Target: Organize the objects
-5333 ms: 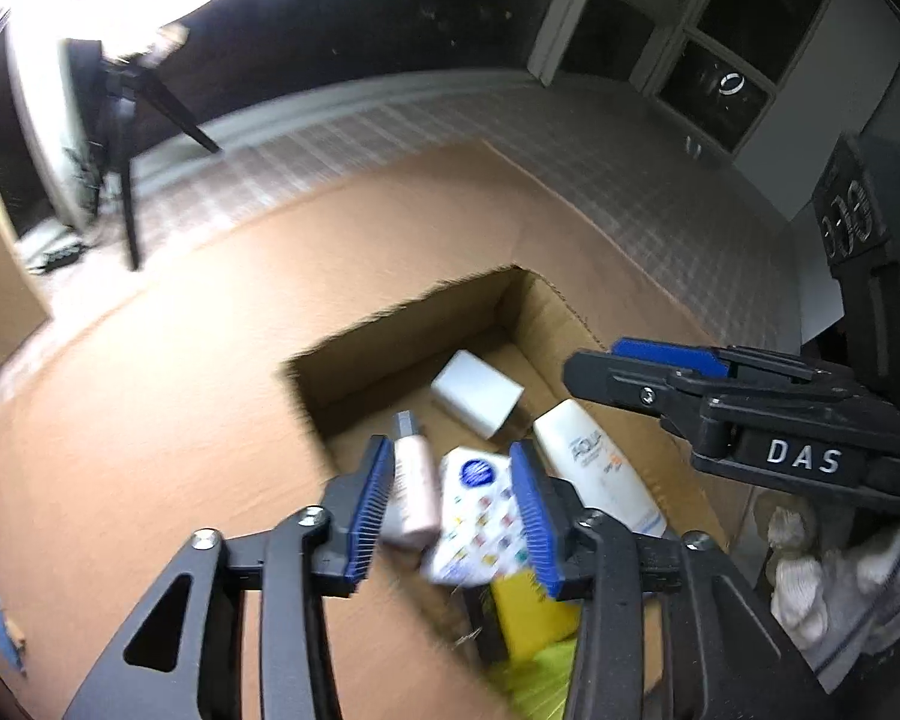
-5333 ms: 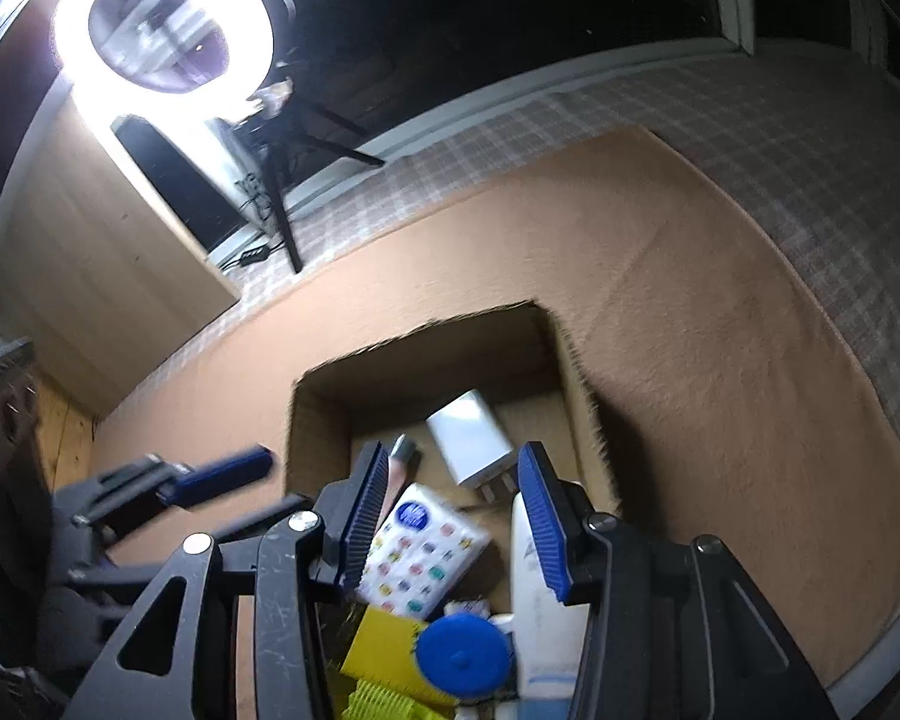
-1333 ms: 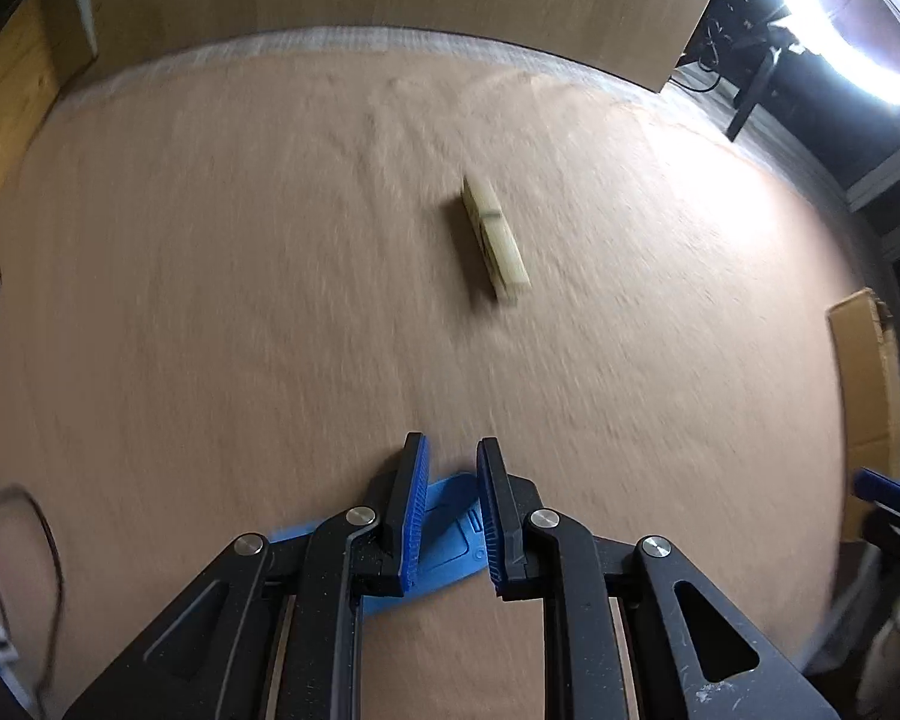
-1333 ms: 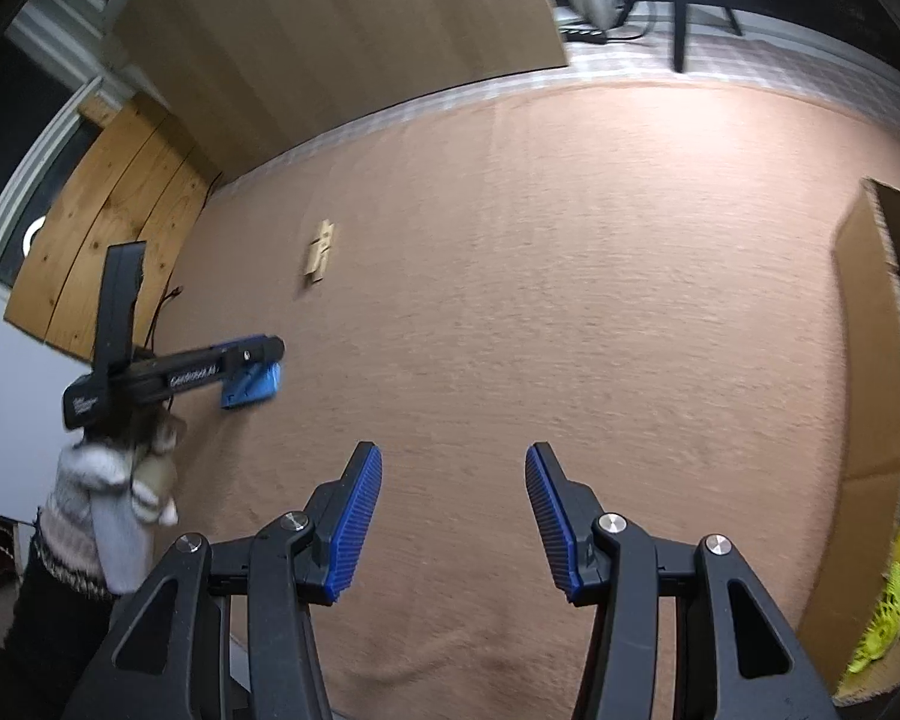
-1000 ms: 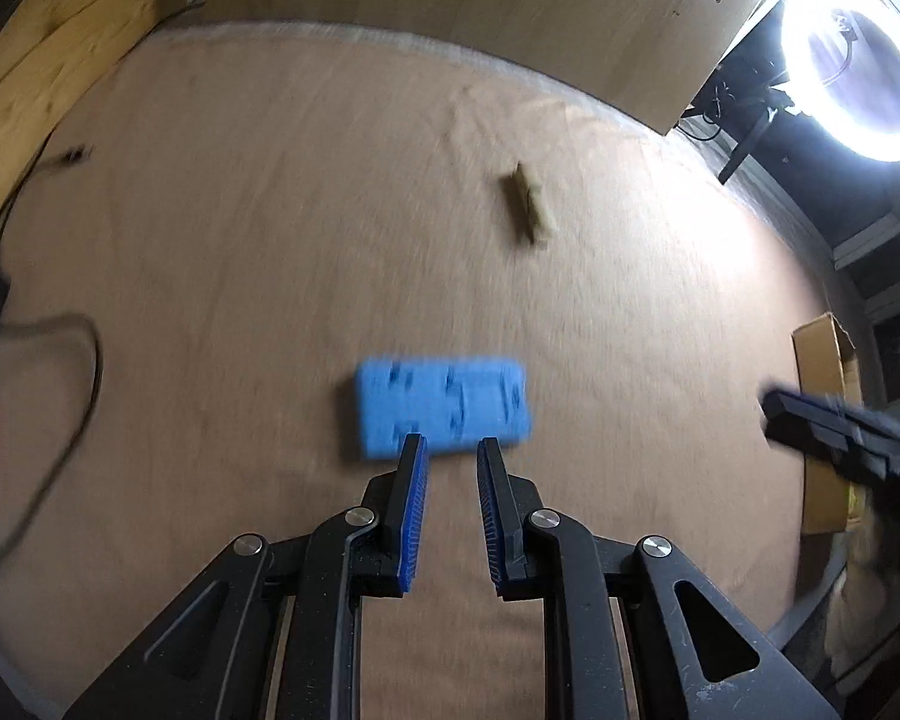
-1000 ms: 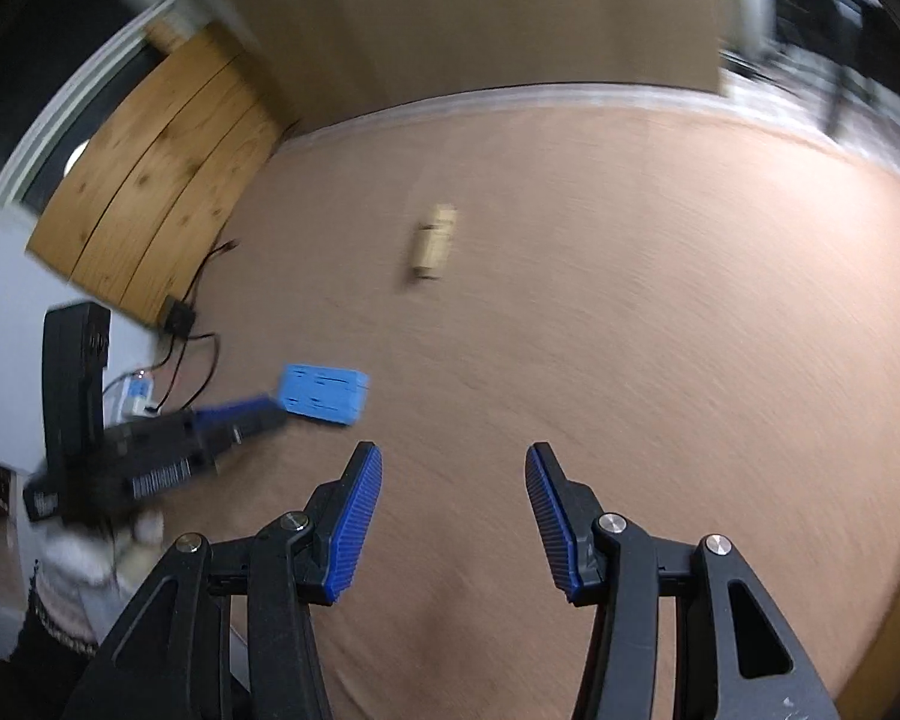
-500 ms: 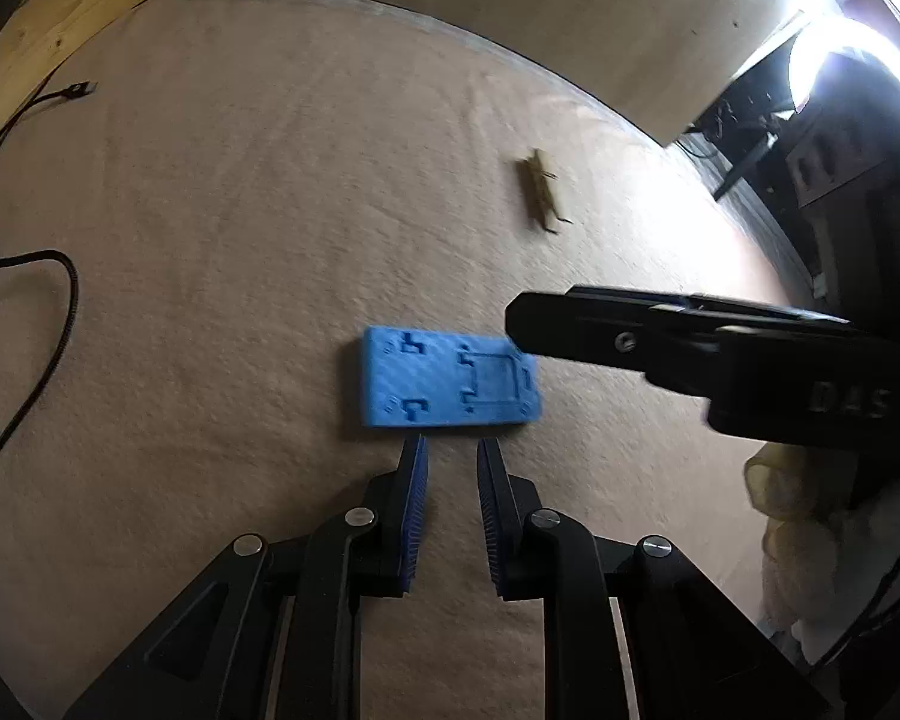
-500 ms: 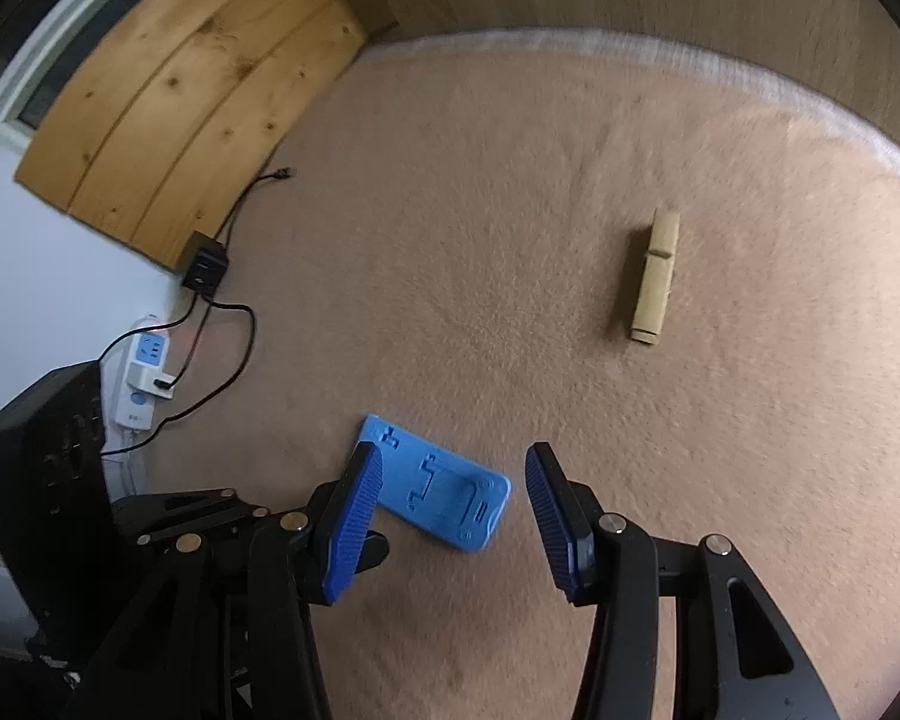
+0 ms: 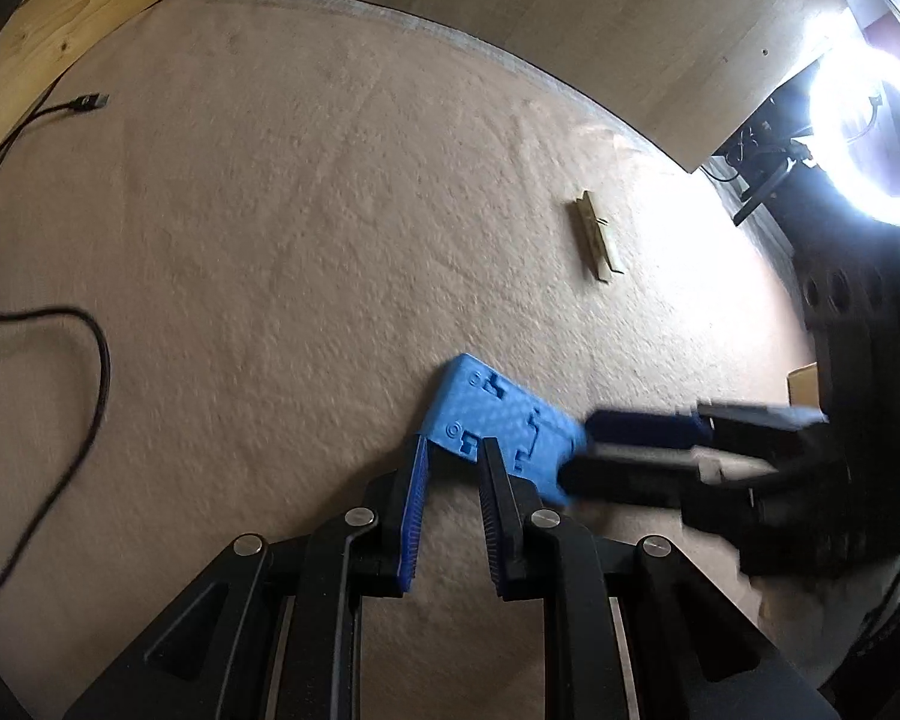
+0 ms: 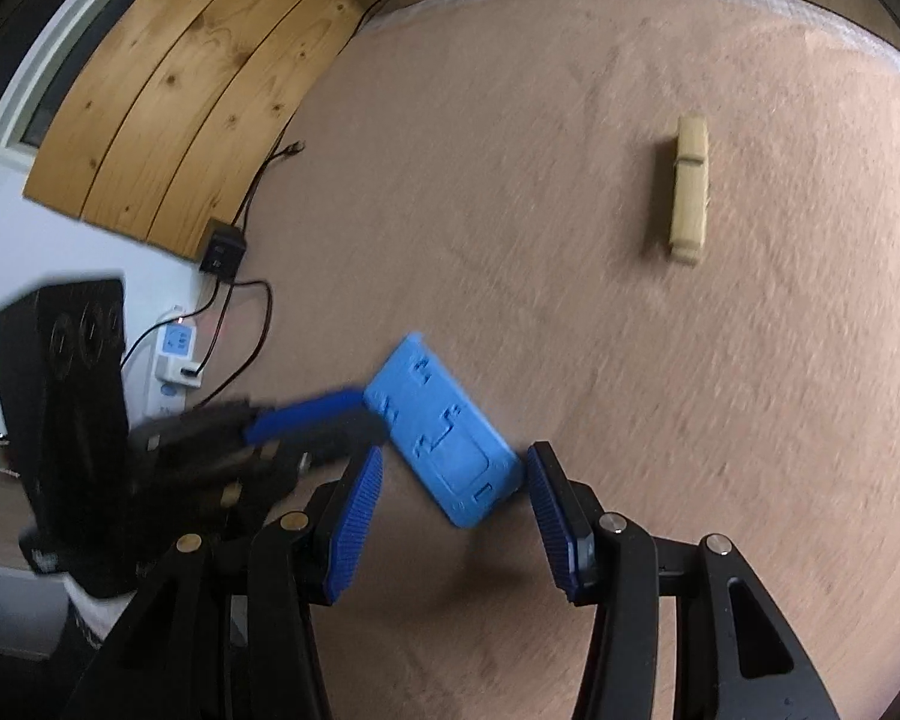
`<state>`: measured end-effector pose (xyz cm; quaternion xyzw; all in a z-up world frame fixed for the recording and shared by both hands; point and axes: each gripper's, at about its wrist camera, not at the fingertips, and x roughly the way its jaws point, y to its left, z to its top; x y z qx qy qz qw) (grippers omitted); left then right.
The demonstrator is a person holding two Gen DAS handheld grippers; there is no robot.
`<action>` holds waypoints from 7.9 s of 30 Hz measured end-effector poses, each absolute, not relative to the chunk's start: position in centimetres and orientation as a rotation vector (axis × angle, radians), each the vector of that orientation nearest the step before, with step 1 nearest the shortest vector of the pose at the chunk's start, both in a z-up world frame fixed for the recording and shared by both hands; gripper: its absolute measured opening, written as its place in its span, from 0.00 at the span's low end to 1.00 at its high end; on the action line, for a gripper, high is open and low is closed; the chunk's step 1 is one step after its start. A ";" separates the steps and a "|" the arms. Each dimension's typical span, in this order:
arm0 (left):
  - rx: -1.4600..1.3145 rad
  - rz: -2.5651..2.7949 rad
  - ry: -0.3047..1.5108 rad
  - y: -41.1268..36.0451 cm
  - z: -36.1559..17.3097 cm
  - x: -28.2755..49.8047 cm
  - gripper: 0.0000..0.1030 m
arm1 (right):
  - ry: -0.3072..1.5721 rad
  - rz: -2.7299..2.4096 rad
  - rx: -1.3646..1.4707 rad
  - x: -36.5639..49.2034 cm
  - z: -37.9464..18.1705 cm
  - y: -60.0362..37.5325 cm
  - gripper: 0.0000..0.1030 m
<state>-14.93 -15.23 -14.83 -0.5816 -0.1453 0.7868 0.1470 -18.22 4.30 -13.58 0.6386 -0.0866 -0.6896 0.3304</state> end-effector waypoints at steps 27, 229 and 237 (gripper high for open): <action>-1.609 2.277 -0.404 -11.4 -16.0 -14.9 0.47 | -0.097 -1.896 1.668 -20.4 -11.9 2.3 0.44; -1.468 2.283 0.078 7.0 -8.0 -11.7 0.45 | -0.472 -2.839 1.759 -10.3 -7.7 46.1 0.11; -1.452 2.280 0.098 7.1 -7.4 -11.8 0.45 | -0.478 -2.836 1.748 -9.9 -7.4 45.6 0.17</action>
